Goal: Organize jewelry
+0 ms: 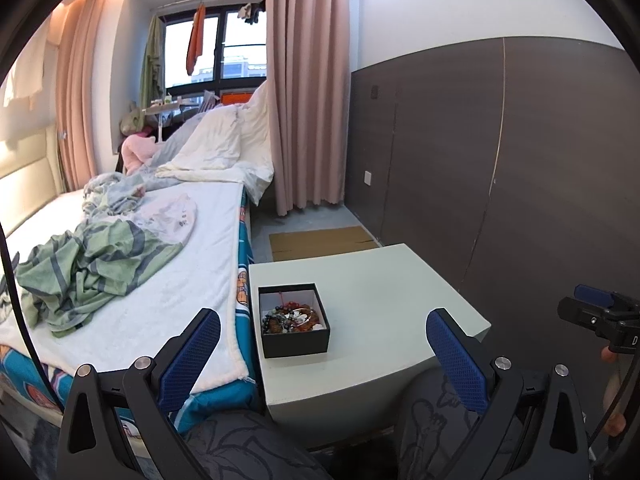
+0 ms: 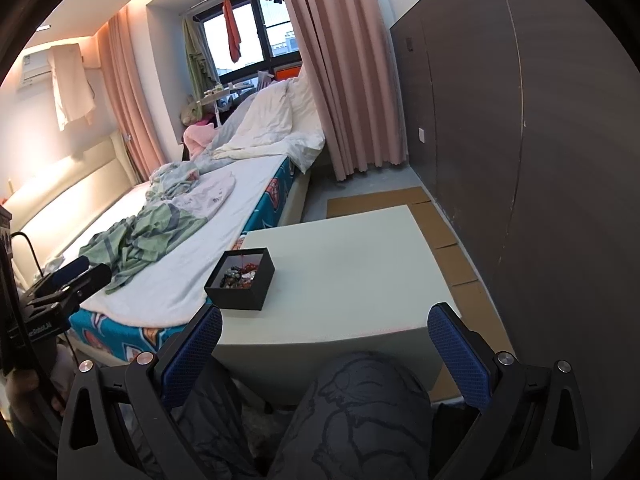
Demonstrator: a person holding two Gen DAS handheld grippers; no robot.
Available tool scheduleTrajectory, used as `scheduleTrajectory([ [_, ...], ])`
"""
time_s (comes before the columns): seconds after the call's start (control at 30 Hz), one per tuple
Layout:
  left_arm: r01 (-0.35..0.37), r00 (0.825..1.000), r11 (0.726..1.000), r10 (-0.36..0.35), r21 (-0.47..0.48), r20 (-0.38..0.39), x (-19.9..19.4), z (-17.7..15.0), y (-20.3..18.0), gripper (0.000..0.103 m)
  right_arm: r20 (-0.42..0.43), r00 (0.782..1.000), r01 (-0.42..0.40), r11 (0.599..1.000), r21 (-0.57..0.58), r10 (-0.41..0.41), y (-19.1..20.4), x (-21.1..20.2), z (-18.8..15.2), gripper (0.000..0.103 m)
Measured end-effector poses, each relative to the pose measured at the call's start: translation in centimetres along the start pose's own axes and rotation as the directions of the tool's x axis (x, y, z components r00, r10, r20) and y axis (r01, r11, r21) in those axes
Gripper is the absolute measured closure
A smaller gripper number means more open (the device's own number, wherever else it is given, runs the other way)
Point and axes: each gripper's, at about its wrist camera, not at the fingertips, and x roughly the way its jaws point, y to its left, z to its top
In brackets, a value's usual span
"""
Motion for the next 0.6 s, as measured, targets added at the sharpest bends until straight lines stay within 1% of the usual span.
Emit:
scheduleTrajectory([
  [0.23, 0.001, 1.000, 1.000, -0.001, 0.004, 0.004, -0.17, -0.03, -0.26, 0.000, 0.006, 1.000, -0.006, 1.000, 0.000, 0.006, -0.16, -0.19, 0.08, 0.000],
  [0.6, -0.006, 1.000, 1.000, 0.006, 0.006, 0.010, -0.38, 0.16, -0.38, 0.000, 0.015, 1.000, 0.007, 1.000, -0.024, -0.007, 0.38, -0.45, 0.17, 0.000],
])
